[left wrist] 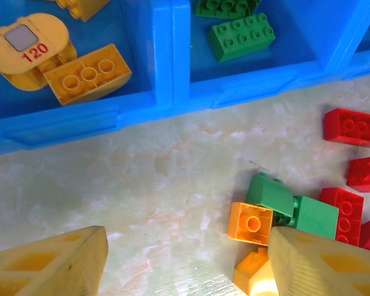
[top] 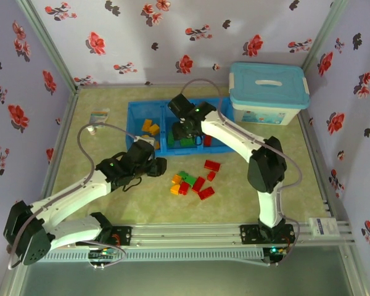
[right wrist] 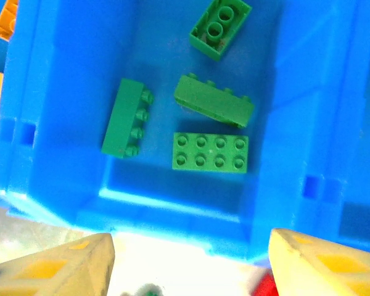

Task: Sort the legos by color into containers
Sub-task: Place the lego in the container, then pick up the lego from the middle-left of the table.

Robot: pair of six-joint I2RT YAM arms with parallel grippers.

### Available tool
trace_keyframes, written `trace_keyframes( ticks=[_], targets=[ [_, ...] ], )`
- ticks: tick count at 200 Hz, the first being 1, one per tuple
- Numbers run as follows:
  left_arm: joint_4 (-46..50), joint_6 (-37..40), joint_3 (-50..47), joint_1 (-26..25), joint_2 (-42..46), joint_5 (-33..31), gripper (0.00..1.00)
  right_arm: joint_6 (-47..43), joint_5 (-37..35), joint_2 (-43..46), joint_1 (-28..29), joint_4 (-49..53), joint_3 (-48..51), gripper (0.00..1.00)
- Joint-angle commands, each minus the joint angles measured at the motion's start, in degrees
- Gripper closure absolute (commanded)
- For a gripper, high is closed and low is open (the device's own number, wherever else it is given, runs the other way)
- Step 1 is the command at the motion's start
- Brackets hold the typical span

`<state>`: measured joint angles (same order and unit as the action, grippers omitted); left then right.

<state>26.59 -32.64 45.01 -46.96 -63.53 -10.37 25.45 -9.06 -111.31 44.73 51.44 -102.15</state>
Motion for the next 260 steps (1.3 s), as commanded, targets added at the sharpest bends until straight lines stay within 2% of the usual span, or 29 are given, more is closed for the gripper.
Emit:
trace_keyframes(
  ticks=[1, 49, 107, 169, 260],
  targets=[
    [-0.8, 0.3, -0.4, -1.6, -2.1, 1.8, 0.3, -0.1, -0.7, 5.8, 0.1, -2.2, 3.5, 0.33],
    [-2.1, -2.2, -1.1, -6.8, -6.3, 4.5, 0.28, 1.0, -1.3, 12.4, -0.1, -4.7, 12.2, 0.33],
    [-3.1, -3.8, -0.9, -11.7, -12.9, 5.8, 0.29, 2.6, -1.1, 16.2, -0.4, -6.7, 19.3, 0.33],
    [-8.4, -4.3, -2.8, -11.8, -17.6, 8.8, 0.29, 3.8, -0.9, 18.3, -0.8, -7.9, 24.0, 0.33],
    [-11.4, -6.2, -6.1, -11.1, -19.5, 8.3, 0.36, 4.3, -0.9, 19.5, -1.2, -9.0, 27.2, 0.33]
  ],
)
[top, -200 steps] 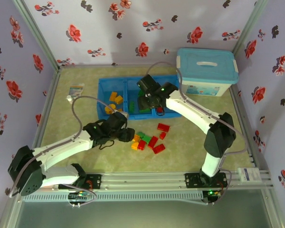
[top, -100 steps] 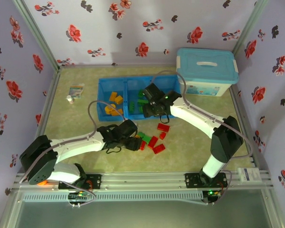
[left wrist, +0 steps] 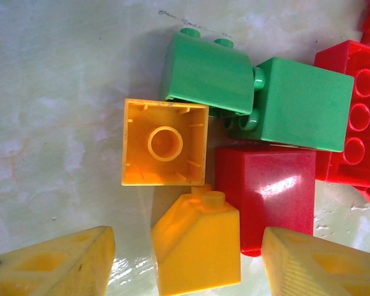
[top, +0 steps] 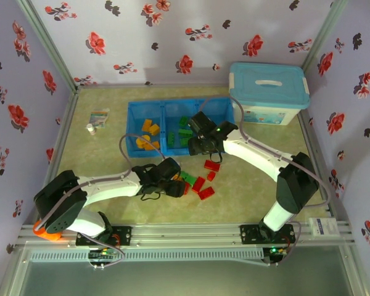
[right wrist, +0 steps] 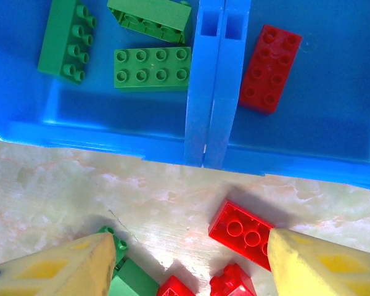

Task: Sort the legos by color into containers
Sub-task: Pick up the lego from the middle-left of the table.

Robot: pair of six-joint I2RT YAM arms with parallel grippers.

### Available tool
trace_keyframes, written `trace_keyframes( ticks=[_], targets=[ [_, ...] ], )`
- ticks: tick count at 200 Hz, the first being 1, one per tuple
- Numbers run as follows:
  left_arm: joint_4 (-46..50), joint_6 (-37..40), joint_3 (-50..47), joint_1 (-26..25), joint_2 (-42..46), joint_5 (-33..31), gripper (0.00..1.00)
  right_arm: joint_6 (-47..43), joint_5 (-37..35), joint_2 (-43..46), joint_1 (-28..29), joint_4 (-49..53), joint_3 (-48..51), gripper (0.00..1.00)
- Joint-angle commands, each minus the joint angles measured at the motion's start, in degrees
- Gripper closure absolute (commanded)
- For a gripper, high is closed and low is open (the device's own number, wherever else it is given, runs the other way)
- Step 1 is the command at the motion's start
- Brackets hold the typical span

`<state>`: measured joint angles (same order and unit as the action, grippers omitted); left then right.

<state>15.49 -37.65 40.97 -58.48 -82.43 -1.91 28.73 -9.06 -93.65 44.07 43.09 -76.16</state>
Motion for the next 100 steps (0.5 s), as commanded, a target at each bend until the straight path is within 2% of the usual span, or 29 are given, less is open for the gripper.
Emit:
trace_keyframes(
  ticks=[1, 100],
  targets=[
    [-0.3, -1.2, -2.1, 0.4, -0.6, -0.1, 0.36, 1.1, -0.9, 1.9, -0.5, -0.7, 1.2, 0.34],
    [1.5, -1.2, -4.1, 1.6, 3.9, -2.0, 0.38, 1.7, -0.9, 2.9, -0.6, -1.0, 2.6, 0.34]
  ],
)
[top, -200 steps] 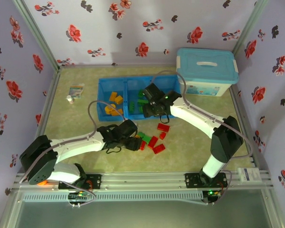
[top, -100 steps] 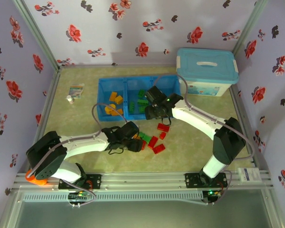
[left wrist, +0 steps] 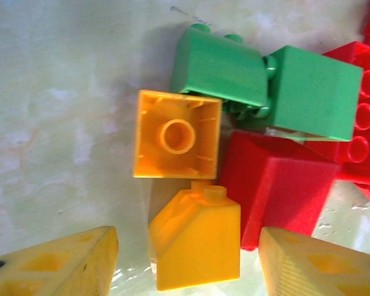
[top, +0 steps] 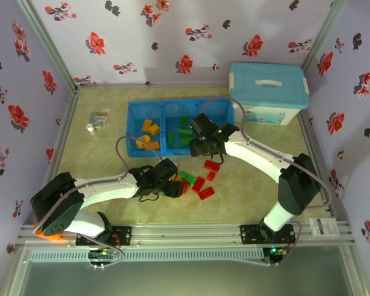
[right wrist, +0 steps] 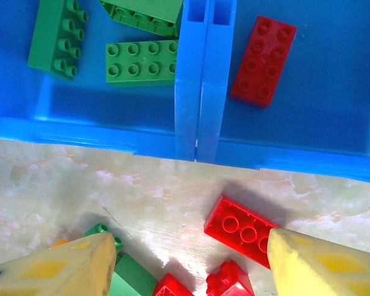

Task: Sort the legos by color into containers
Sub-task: Pick up the lego from the middle-left of the table.

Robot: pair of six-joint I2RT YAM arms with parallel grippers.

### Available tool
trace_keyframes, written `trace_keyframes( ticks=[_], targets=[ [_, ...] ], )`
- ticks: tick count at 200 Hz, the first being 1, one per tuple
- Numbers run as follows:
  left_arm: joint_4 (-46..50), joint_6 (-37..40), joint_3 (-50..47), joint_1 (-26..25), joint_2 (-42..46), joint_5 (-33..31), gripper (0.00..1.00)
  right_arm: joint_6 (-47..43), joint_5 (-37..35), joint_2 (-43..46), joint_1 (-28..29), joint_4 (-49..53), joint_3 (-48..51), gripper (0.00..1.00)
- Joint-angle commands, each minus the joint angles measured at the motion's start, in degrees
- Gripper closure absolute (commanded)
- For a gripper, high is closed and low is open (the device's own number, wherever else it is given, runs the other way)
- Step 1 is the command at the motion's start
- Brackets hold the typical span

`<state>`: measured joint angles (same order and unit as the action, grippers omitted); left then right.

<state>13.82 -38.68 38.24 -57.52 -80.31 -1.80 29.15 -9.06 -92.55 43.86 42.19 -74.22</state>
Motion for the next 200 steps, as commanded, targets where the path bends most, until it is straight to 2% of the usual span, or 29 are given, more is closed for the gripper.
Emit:
trace_keyframes(
  ticks=[1, 29, 71, 200],
  targets=[
    [3.1, 0.0, -1.4, 0.6, 1.9, -2.1, 0.38, 1.2, -0.9, 1.8, -0.4, -0.1, 0.6, 0.34],
    [4.5, 0.9, -0.3, 0.5, 3.2, -2.0, 0.33, 1.4, -1.1, 2.2, -0.4, -0.2, 0.7, 0.34],
    [3.7, 1.5, -0.6, 0.5, 2.9, -2.3, 0.32, 1.5, -1.1, 2.4, -0.4, -0.3, 0.9, 0.34],
    [0.7, 2.0, 0.3, 2.9, -0.8, -1.8, 0.44, 1.9, -1.0, 2.6, -0.4, -0.9, 2.1, 0.34]
  ],
)
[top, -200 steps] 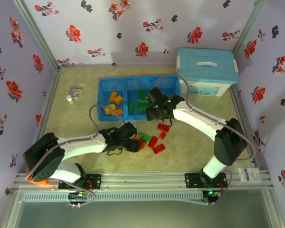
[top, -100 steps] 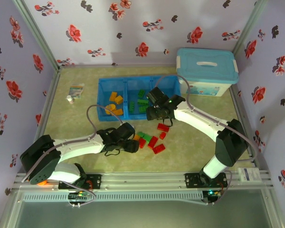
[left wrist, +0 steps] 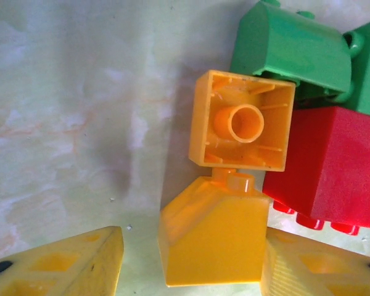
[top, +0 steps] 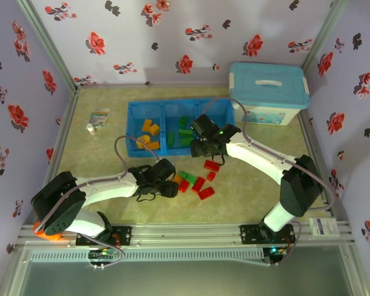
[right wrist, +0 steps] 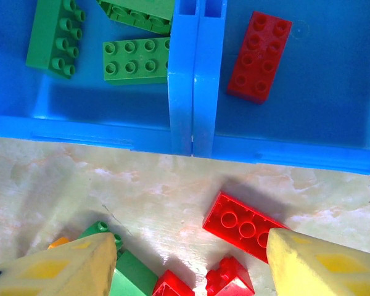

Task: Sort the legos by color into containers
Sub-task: Pick up the lego from the middle-left of the table.

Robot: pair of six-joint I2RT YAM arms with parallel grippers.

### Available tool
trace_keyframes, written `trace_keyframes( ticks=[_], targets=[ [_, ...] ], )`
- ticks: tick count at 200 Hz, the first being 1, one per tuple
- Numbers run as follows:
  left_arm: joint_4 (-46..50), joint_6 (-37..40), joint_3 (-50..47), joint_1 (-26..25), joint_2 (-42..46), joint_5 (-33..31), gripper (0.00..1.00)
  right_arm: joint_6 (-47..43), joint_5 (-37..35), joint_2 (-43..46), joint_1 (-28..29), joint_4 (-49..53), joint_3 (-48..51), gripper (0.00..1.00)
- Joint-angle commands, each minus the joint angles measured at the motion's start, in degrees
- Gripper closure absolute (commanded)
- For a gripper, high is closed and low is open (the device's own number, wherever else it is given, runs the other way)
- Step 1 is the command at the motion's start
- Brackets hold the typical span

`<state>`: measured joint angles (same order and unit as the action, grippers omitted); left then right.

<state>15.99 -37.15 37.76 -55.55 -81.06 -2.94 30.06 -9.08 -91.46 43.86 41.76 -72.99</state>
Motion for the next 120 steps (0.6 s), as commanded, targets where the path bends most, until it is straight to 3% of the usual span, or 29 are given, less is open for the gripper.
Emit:
trace_keyframes(
  ticks=[1, 120],
  targets=[
    [-1.6, 0.5, 0.8, 0.9, 0.0, -0.7, 0.44, 0.9, -1.0, 1.5, -0.4, -0.5, 0.9, 0.34],
    [2.7, 2.5, 4.7, 1.5, -2.7, -1.1, 0.58, 1.0, -0.7, 1.0, -0.5, -0.6, 0.7, 0.34]
  ],
)
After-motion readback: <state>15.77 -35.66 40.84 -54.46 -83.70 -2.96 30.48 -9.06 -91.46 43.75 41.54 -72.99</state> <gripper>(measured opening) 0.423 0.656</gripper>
